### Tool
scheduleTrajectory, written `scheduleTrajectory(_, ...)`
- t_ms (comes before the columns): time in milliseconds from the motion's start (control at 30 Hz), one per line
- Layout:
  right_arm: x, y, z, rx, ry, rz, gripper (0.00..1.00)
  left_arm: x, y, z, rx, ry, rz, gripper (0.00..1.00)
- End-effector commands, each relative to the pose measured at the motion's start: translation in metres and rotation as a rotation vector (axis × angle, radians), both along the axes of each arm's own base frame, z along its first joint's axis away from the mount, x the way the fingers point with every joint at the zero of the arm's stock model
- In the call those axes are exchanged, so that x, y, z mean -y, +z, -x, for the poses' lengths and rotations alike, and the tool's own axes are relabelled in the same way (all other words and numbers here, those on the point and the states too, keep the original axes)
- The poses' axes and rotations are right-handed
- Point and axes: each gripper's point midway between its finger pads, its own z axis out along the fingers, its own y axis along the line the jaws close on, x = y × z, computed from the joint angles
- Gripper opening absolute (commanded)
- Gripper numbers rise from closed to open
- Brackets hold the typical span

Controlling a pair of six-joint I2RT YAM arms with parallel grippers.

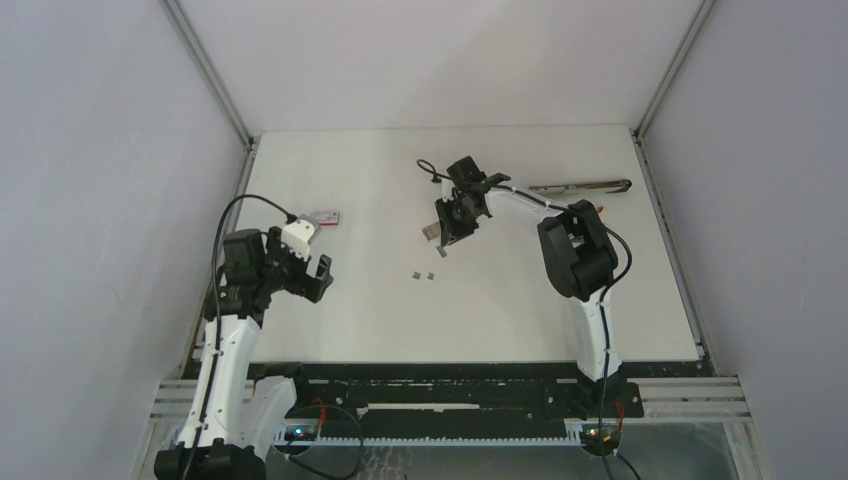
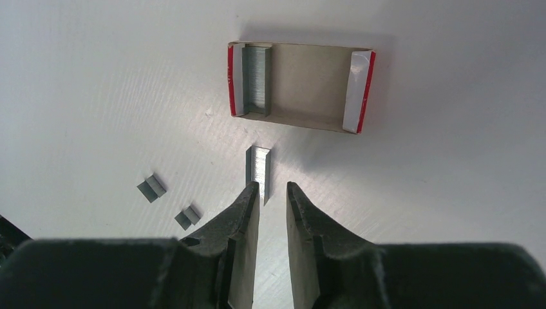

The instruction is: Unload the staples from the stapler

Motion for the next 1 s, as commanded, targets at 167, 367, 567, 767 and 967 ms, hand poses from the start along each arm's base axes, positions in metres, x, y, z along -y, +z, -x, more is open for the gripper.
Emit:
scheduleTrajectory(167, -0.01, 0.007, -0.01, 0.045, 0.029, 0.002, 0.22, 0.0, 0.001, -0.002, 0.023, 0.002, 0.011, 1.0)
scheduleTrajectory(367, -0.011, 0.004, -0.01, 0.041, 0.034, 0.013, 0.22, 0.0, 0.002, -0.002, 0.025, 0.002, 0.011, 1.0)
scheduleTrajectory(567, -0.011, 0.0, -0.009, 0.034, 0.037, 0.019, 0.22, 0.0, 0.001, -0.002, 0.021, 0.002, 0.011, 1.0)
scheduleTrajectory(767, -0.011, -0.005, -0.008, 0.038, 0.043, 0.049, 0.18, 0.0, 0.0, -0.001, 0.02, 0.001, 0.011, 1.0)
scheduleTrajectory(967, -0.01, -0.008, -0.01, 0.055, 0.049, 0.084, 0.09, 0.0, 0.001, -0.002, 0.021, 0.001, 0.012, 1.0)
